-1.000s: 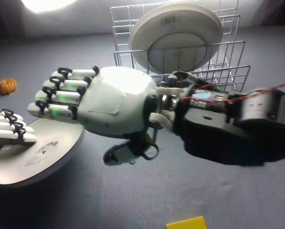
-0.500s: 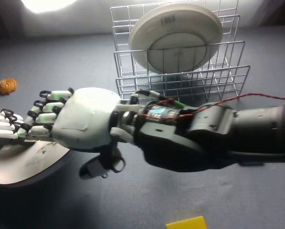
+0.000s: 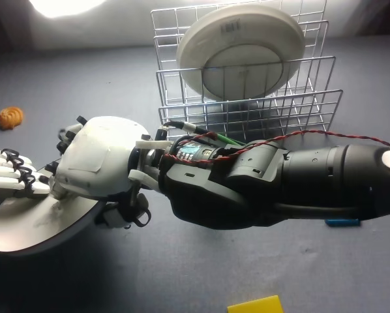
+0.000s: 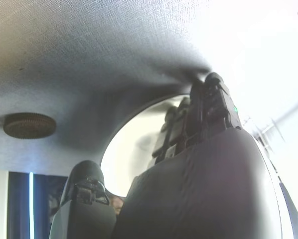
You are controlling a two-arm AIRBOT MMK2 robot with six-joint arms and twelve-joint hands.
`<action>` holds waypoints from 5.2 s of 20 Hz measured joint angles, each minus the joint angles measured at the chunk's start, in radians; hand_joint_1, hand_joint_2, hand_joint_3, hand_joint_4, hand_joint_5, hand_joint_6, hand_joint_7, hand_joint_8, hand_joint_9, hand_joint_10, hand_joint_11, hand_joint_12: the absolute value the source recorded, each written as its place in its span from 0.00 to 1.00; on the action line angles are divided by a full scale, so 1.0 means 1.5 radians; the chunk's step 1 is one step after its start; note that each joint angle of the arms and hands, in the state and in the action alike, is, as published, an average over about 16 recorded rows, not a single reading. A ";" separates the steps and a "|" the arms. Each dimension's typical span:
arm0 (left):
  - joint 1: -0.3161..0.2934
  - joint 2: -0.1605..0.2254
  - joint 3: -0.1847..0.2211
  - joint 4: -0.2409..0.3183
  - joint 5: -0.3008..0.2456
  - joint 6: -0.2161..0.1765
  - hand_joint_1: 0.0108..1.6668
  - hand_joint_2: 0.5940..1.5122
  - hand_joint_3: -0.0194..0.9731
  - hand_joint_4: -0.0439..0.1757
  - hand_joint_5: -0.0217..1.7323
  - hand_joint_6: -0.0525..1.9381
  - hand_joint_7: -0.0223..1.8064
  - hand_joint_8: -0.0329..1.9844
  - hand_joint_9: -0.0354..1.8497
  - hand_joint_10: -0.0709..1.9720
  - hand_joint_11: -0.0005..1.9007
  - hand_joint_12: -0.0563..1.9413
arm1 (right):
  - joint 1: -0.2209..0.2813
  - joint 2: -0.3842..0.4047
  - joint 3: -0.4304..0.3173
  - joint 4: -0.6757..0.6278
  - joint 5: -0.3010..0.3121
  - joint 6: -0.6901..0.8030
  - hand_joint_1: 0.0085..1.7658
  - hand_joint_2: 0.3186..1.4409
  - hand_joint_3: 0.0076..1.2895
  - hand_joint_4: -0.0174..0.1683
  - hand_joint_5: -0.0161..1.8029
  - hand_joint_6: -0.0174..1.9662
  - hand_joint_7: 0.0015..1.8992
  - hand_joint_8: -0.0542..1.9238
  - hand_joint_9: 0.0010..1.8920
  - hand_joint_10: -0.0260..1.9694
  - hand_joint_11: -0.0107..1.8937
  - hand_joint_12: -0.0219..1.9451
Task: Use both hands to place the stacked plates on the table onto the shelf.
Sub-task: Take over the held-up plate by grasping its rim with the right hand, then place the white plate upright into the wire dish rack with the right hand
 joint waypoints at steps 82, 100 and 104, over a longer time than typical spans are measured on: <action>-0.274 0.103 -0.024 0.090 0.008 -0.016 0.01 0.61 0.04 0.21 0.03 0.03 0.02 0.03 0.03 0.04 0.01 0.02 | 0.166 0.447 -0.399 -0.236 -0.047 0.440 0.76 0.56 0.01 0.08 0.53 0.45 0.57 0.43 0.57 0.50 0.49 0.51; -0.274 0.100 -0.024 0.093 0.002 -0.017 0.01 0.61 0.03 0.21 0.02 0.03 0.02 0.03 0.03 0.04 0.01 0.02 | 0.291 0.499 -0.309 -0.389 -0.231 0.913 0.78 0.60 0.01 0.05 0.53 0.45 0.57 0.42 0.56 0.50 0.49 0.51; -0.274 0.100 -0.024 0.093 0.002 -0.017 0.01 0.61 0.04 0.21 0.02 0.03 0.02 0.03 0.03 0.04 0.01 0.02 | 0.297 0.500 -0.287 -0.382 -0.242 0.926 0.78 0.60 0.01 0.05 0.53 0.45 0.57 0.41 0.56 0.49 0.49 0.51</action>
